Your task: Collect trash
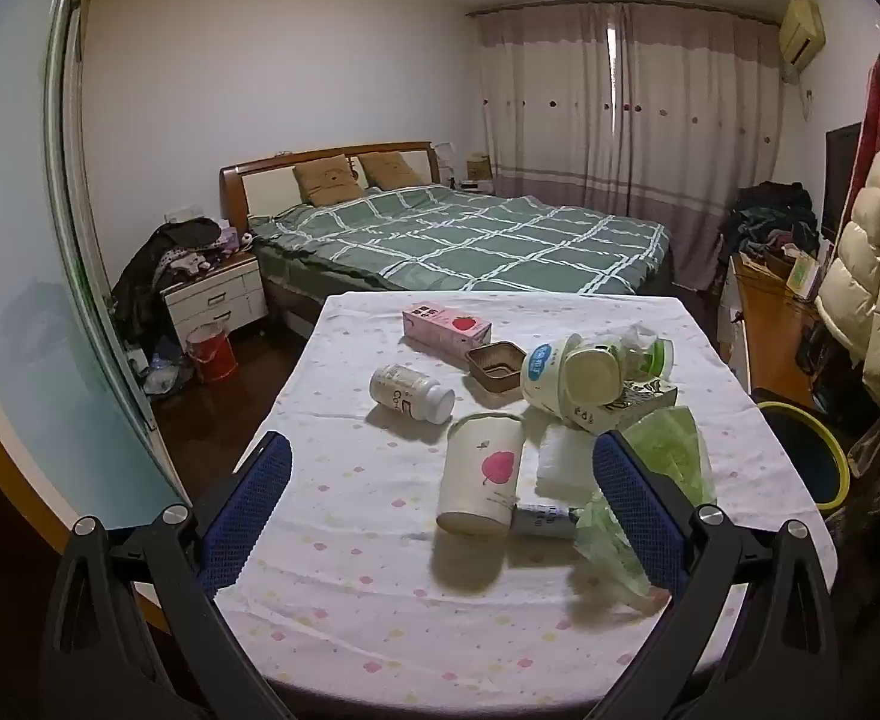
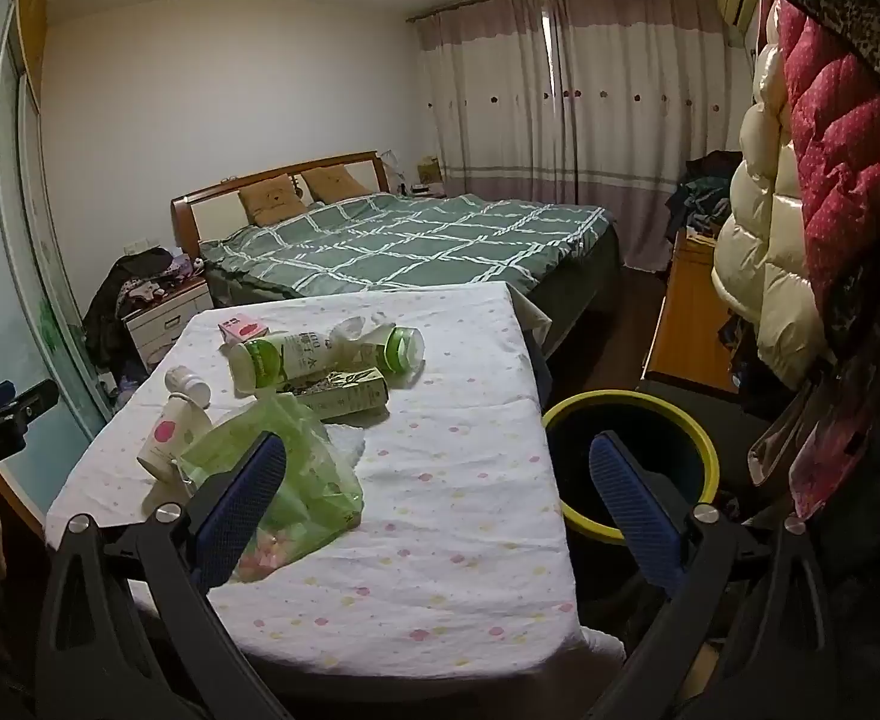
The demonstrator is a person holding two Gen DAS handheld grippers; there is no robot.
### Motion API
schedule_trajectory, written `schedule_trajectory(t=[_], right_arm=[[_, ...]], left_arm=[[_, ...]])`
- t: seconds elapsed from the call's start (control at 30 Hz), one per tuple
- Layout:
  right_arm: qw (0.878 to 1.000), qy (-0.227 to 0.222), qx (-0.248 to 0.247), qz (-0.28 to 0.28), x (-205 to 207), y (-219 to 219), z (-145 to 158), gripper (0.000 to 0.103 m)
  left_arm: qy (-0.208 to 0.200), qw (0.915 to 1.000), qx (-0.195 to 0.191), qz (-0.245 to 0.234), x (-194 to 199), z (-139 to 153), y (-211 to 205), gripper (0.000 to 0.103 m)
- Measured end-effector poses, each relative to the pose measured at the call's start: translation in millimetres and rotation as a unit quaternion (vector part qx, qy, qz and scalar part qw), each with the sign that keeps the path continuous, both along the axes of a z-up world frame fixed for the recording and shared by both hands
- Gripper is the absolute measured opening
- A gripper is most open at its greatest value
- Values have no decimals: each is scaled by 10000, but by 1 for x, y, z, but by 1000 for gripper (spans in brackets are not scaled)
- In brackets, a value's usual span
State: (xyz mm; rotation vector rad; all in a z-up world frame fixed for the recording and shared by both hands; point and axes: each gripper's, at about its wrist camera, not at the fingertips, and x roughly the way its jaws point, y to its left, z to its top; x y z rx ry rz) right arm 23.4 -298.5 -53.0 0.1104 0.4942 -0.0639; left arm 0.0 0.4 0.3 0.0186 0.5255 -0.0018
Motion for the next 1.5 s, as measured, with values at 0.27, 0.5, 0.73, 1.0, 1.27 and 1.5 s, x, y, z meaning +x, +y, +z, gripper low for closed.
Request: schedule_trajectory(t=[0.27, 0.5, 0.73, 1.0, 1.27, 1.5], right_arm=[[10000, 54, 20, 7, 1, -1, 0, 97], [9999, 89, 82, -21, 5, -2, -3, 97], [9999, 86, 133, -22, 6, -3, -1, 97], [9998, 85, 150, -50, 9, -7, -1, 97], [9998, 79, 158, -61, 9, -8, 0, 97], [9997, 83, 194, -95, 11, -10, -1, 97]], left_arm=[[9, 9998, 187, -83, 2, -2, -19, 99], [26, 9998, 57, -186, 2, 0, -9, 99], [15, 9998, 56, -179, 1, -2, -8, 99], [29, 9998, 76, -188, 2, 0, -10, 99], [35, 9998, 87, -192, 3, 1, -12, 99], [42, 9997, 110, -203, 2, 1, -14, 99]])
